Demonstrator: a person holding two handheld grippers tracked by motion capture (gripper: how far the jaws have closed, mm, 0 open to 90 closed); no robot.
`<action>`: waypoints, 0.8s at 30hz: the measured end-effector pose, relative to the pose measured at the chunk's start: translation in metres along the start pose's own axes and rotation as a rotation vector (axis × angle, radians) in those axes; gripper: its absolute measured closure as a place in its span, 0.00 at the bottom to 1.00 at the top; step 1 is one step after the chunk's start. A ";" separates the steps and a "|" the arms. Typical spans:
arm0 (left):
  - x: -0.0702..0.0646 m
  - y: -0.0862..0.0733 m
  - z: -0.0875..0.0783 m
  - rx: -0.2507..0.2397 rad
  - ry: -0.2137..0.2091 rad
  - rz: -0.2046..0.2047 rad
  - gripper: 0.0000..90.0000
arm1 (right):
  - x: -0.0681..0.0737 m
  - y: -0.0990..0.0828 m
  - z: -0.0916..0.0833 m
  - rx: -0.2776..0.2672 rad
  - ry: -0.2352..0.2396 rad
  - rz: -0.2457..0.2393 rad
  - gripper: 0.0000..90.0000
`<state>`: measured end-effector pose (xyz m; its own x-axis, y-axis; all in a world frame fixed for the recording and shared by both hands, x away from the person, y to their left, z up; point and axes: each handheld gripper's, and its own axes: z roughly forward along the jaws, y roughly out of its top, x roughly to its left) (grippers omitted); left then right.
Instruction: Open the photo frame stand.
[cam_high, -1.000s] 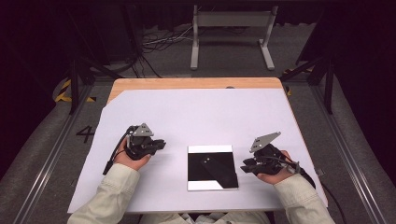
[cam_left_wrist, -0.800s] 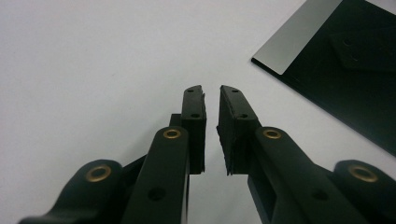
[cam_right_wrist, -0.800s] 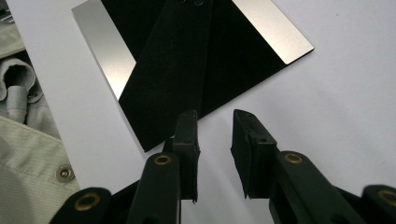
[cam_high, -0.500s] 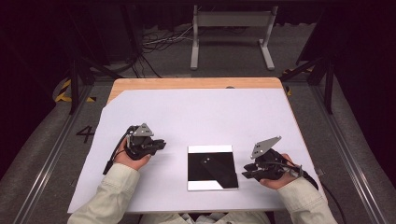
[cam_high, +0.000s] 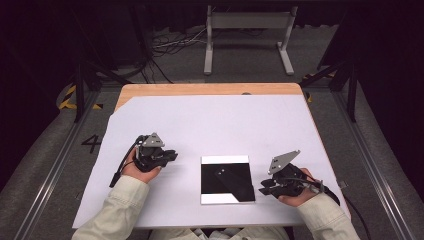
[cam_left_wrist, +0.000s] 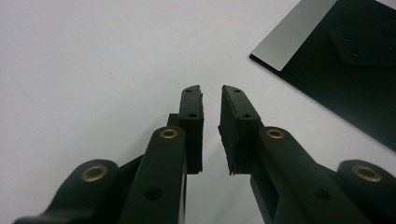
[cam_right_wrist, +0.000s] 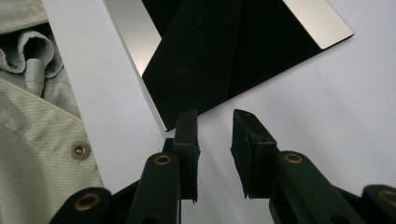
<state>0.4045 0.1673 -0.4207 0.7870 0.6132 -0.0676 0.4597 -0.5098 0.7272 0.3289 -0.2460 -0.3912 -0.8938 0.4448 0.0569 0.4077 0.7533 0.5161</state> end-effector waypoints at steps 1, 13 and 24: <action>0.000 0.000 0.000 0.000 0.000 0.000 0.88 | 0.000 -0.001 0.001 0.002 0.002 -0.002 0.79; -0.001 0.001 0.003 0.004 -0.006 0.000 0.88 | 0.006 -0.007 0.013 0.041 0.039 0.001 0.80; -0.001 0.001 0.004 0.007 -0.007 0.003 0.87 | 0.009 -0.007 0.022 0.065 0.069 -0.005 0.80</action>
<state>0.4054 0.1643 -0.4226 0.7909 0.6079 -0.0703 0.4605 -0.5156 0.7226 0.3223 -0.2368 -0.4128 -0.9055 0.4085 0.1146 0.4128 0.7862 0.4599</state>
